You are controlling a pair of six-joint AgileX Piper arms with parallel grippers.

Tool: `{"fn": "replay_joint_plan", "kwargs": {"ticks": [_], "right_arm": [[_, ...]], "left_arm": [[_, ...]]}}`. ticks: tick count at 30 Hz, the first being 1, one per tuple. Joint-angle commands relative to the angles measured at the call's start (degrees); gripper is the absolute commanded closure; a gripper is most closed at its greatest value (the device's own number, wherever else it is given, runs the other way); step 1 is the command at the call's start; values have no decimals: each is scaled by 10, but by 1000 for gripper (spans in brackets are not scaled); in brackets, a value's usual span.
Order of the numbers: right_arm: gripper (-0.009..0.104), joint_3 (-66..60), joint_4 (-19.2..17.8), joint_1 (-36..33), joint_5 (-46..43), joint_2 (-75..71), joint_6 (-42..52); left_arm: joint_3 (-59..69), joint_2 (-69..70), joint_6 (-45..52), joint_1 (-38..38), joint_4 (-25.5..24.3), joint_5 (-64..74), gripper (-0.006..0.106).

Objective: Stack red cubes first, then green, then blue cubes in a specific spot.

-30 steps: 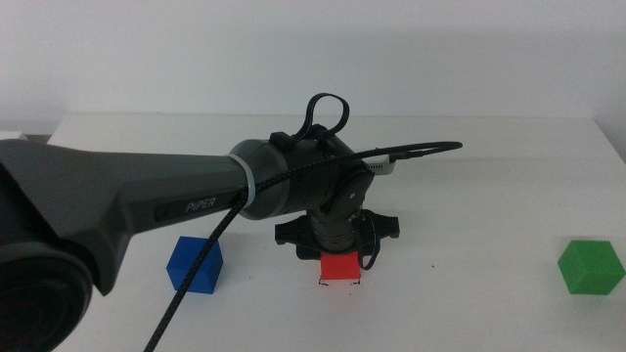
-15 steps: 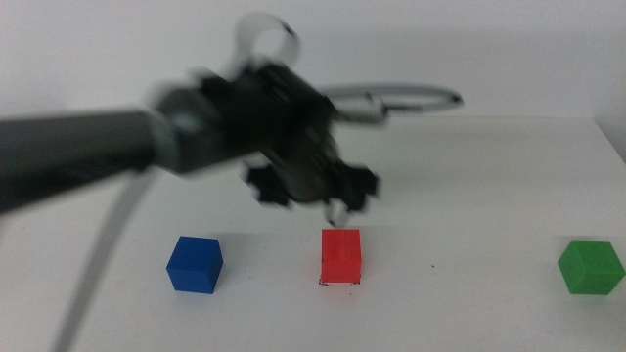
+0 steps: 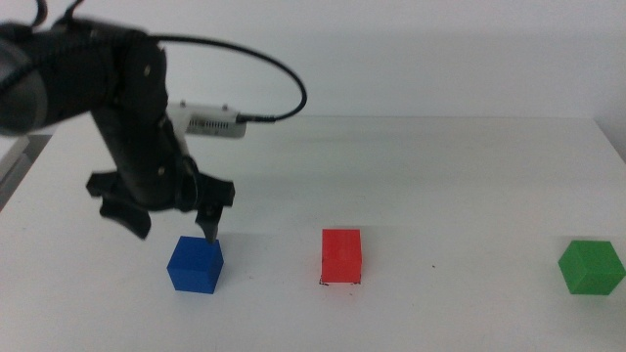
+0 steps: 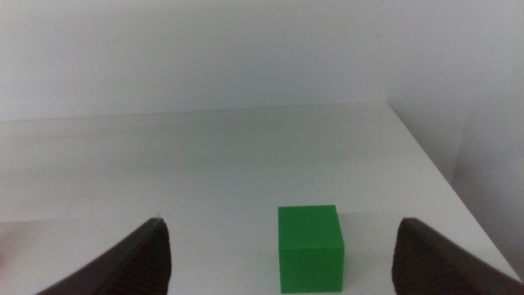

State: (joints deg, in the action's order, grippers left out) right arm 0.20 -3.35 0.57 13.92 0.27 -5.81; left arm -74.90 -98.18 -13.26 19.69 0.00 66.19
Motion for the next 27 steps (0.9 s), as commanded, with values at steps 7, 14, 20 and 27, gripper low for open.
{"fn": "replay_joint_plan", "kwargs": {"ticks": [7, 14, 20, 27], "right_arm": [[2, -2, -7, -1, -6, -3, 2], [2, -2, -7, -1, -6, -3, 2], [2, -2, -7, -1, -6, -3, 2], [2, -2, -7, -1, -6, -3, 2]], "left_arm": [[89, 0, 11, -8, 24, -142, 7], [120, -37, -6, -8, 4, -220, 7], [120, -55, -5, -8, 4, -220, 24], [96, -23, -59, 10, 38, -182, 93]]}}
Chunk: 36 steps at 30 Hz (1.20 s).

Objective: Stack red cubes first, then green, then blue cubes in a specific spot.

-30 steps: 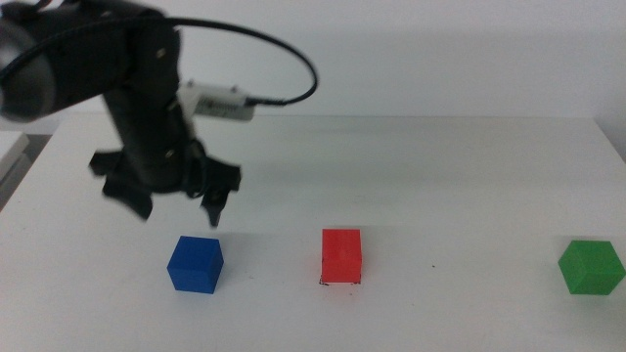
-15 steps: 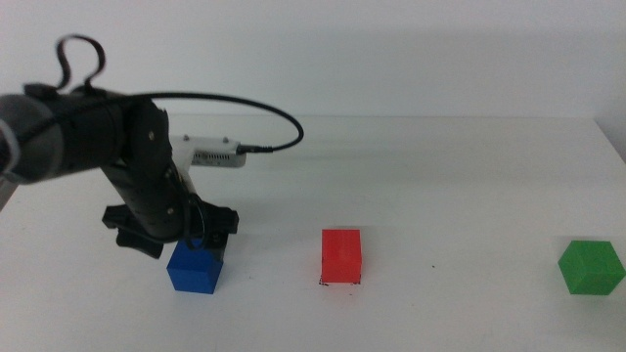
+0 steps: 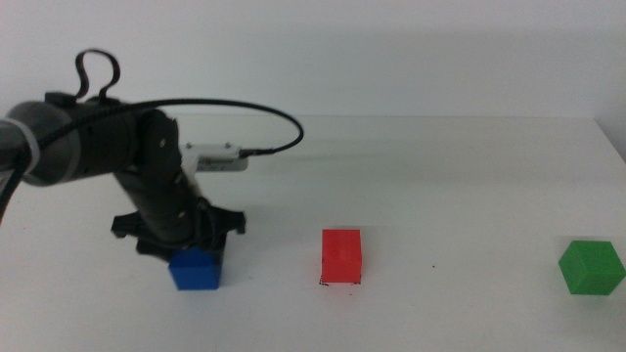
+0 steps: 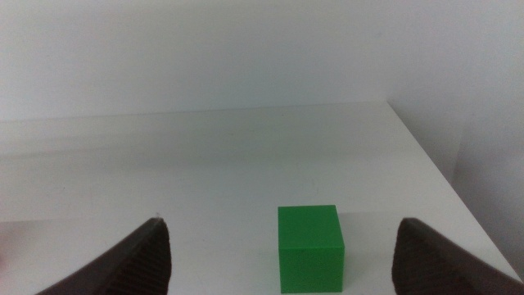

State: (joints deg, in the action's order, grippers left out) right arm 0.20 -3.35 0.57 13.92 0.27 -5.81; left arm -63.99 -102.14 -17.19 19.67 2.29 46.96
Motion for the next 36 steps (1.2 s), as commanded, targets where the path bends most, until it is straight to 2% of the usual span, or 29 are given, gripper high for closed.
{"fn": "replay_joint_plan", "kwargs": {"ticks": [1, 8, 13, 36], "right_arm": [[2, -2, -7, -1, -6, -3, 2], [2, -2, -7, -1, -6, -3, 2], [2, -2, -7, -1, -6, -3, 2], [2, -2, -7, -1, -6, -3, 2]], "left_arm": [[-33, 22, -31, 26, 17, 27, 102], [-241, -11, -201, 187, -50, 125, 102], [-350, -81, -276, 244, -106, 196, 102], [-371, -174, -295, 248, -100, 184, 102]]}}
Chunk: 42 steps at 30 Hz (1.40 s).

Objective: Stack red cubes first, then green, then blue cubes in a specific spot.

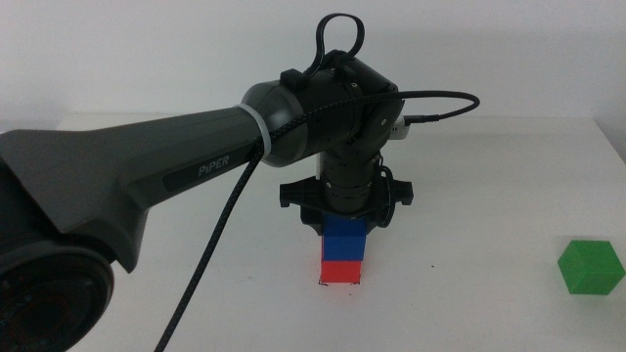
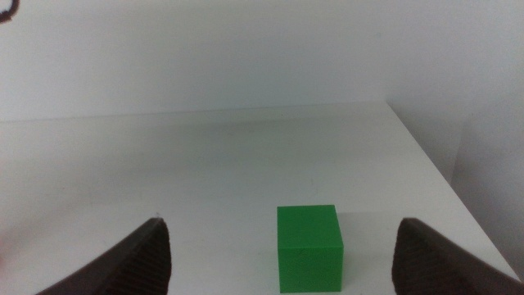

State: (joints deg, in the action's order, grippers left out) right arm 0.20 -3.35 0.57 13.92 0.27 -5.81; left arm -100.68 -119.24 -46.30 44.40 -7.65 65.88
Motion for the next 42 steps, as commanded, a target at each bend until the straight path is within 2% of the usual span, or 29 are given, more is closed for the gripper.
{"fn": "replay_joint_plan", "kwargs": {"ticks": [1, 4, 5, 8, 9, 10, 13, 19, 22, 24, 26, 31, 34, 42], "right_arm": [[2, -2, -7, -1, -6, -3, 2], [2, -2, -7, -1, -6, -3, 2], [2, -2, -7, -1, -6, -3, 2], [2, -2, -7, -1, -6, -3, 2], [2, -2, -7, -1, -6, -3, 2], [2, -2, -7, -1, -6, -3, 2], [2, -2, -7, -1, -6, -3, 2], [2, -2, -7, -1, -6, -3, 2], [2, -2, -7, -1, -6, -3, 2], [2, -2, -7, -1, -6, -3, 2], [2, -2, -7, -1, -6, -3, 2], [2, -2, -7, -1, -6, -3, 2], [2, -2, -7, -1, -6, -3, 2], [2, -2, -7, -1, -6, -3, 2]], "left_arm": [[-4, -3, -3, 1, 0, -5, 102], [-4, -5, -1, 1, 0, -4, 101], [-4, -5, 10, 1, 2, -6, 92], [-4, -5, 10, 1, 2, -4, 78], [-4, -5, 10, 1, 2, -4, 65], [-5, -5, 28, 1, -1, -4, 33], [-5, 10, 70, 1, -3, -7, 8], [-5, 134, 162, 1, -4, 41, 7], [-4, 233, 271, 1, -14, 41, 7], [8, 316, 348, 1, -3, 41, 7], [50, 418, 380, 1, 14, 41, 7], [219, 673, 355, 1, 22, 25, 7], [266, 776, 332, 1, 41, -6, 7], [268, 806, 345, 1, 73, 39, 7]]}}
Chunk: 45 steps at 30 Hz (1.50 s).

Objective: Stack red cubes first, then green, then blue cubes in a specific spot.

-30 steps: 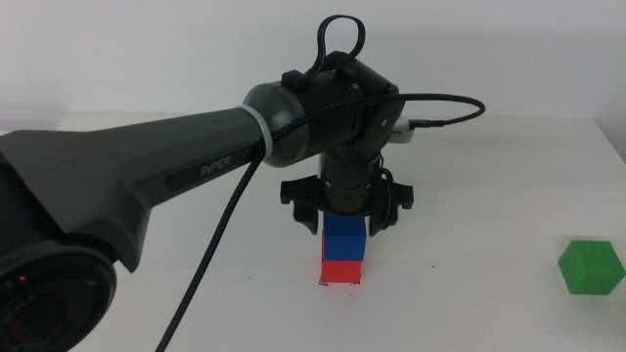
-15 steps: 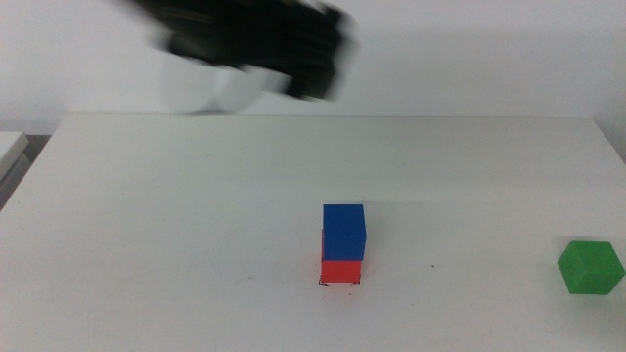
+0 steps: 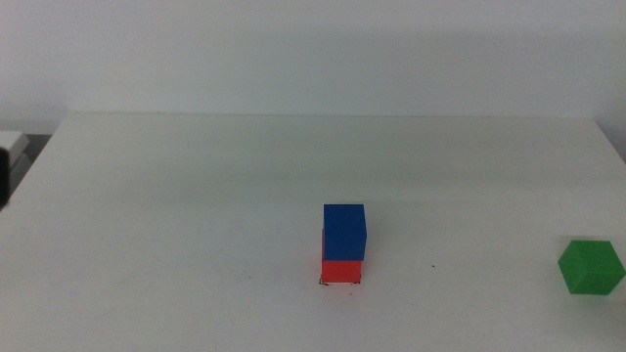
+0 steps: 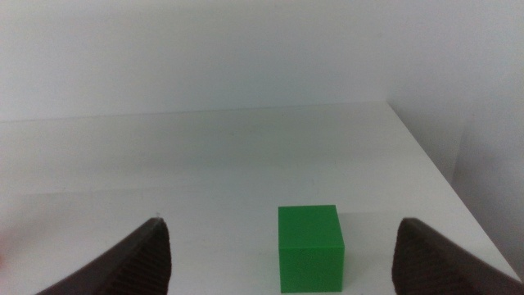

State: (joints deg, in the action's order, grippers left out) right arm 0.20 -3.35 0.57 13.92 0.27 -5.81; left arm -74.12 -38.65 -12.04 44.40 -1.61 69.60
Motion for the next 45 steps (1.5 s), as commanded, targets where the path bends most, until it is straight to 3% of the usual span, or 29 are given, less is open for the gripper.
{"fn": "replay_joint_plan", "kwargs": {"ticks": [1, 10, 15, 24, 28, 34, 41, 45], "right_arm": [[2, -2, -7, -1, -6, -3, 2], [2, -2, -7, -1, -6, -3, 2], [2, 5, 16, -1, -105, -3, -43], [2, 330, 20, -1, 226, 275, -66], [2, 383, 37, -1, 277, 357, -66], [2, 402, 33, 0, 308, 475, -37], [2, 496, -23, 2, 358, 704, -4], [2, 566, -20, 17, 359, 816, 14]], "left_arm": [[3, 0, 2, 1, 21, -1, 7], [3, 0, 2, 1, 10, -13, 7], [3, 0, 2, 1, -13, -13, 7], [3, 0, 2, 1, -35, -13, 7], [3, 0, 2, 1, -35, -13, 7], [3, 0, 2, 1, -35, -13, 7], [3, 0, 2, 1, -35, -13, 7], [3, 0, 2, 1, -35, -13, 7]]}}
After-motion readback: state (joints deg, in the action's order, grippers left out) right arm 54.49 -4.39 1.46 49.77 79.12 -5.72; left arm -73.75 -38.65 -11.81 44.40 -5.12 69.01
